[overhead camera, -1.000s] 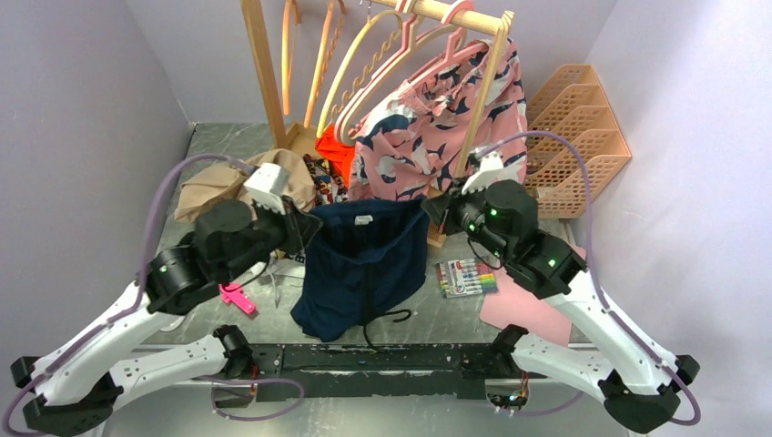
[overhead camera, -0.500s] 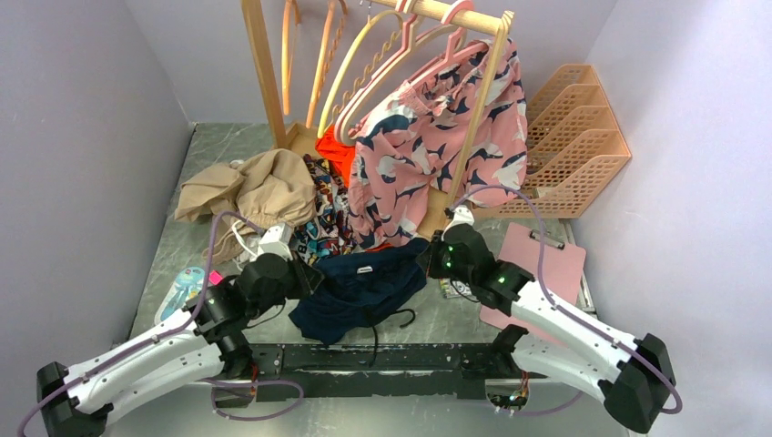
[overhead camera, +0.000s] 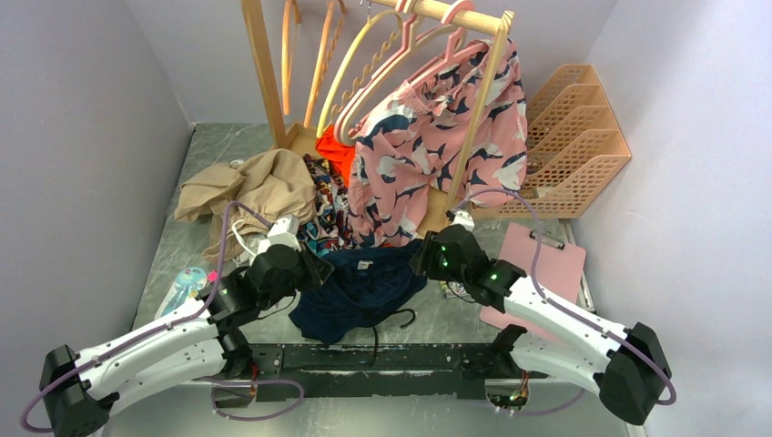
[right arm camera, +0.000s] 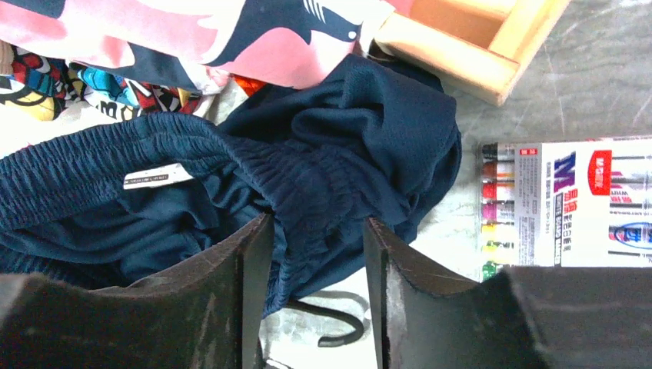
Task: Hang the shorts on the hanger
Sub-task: Adjust the shorts at the center of the board.
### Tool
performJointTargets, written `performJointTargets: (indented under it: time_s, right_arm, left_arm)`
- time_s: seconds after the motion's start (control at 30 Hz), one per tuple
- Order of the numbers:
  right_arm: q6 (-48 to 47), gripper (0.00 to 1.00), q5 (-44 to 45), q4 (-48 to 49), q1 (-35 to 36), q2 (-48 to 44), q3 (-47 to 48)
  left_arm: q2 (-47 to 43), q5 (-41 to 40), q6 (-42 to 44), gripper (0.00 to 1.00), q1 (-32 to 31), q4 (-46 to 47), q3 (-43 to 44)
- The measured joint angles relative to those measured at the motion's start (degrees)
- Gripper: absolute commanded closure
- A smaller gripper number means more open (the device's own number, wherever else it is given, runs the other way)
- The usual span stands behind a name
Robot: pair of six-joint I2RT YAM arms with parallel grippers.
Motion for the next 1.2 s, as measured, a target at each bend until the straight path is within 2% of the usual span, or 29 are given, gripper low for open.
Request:
performJointTargets:
  time_s: [0.4,0.47,0.53,0.6,0.63,0.67,0.73,0.77,0.87,1.2]
  right_arm:
    - [3.3,0.49,-0.8,-1.7,0.0,-0.4,-1.3]
    - [3.4,0.54,-0.9,-0.9,0.0,1.7,-1.2]
    - [3.2,0.66,-0.9,-0.1,0.0,4.0,-0.9]
    - [2.7,0.82,-0.8,0.1,0.0,5.7,-0.4]
    - [2.4,0.91,-0.7,0.2,0.0,6.3,-0.1]
    - [1.9,1.0,-0.5,0.1,0.0,6.6,0.2]
    - [1.2,1.0,0.2,-0.1,0.0,6.6,0.6]
    - [0.9,1.0,0.6,-0.3,0.0,6.3,0.7]
    - [-0.3,1.0,2.1,-1.7,0.0,4.9,1.0]
    - [-4.0,1.0,5.7,-7.0,0.0,1.8,2.8]
  left_arm:
    - [0.9,0.0,0.2,0.93,0.0,1.1,0.0]
    - [0.9,0.0,0.2,0.93,0.0,1.1,0.0]
    - [0.8,0.0,0.3,0.92,0.0,1.1,0.0]
    - [0.9,0.0,0.3,0.82,0.0,1.0,0.0]
    - [0.9,0.0,0.5,0.72,0.0,1.0,0.0]
    - [0.9,0.0,0.7,0.56,0.0,0.6,0.1]
    - [1.2,0.3,1.2,0.29,0.0,-0.6,0.6]
    - [1.4,0.4,1.2,0.24,0.0,-1.5,1.0]
    - [1.7,1.1,1.7,0.17,0.0,-4.2,2.8]
    - [7.1,2.6,6.8,0.17,0.0,-13.6,13.5]
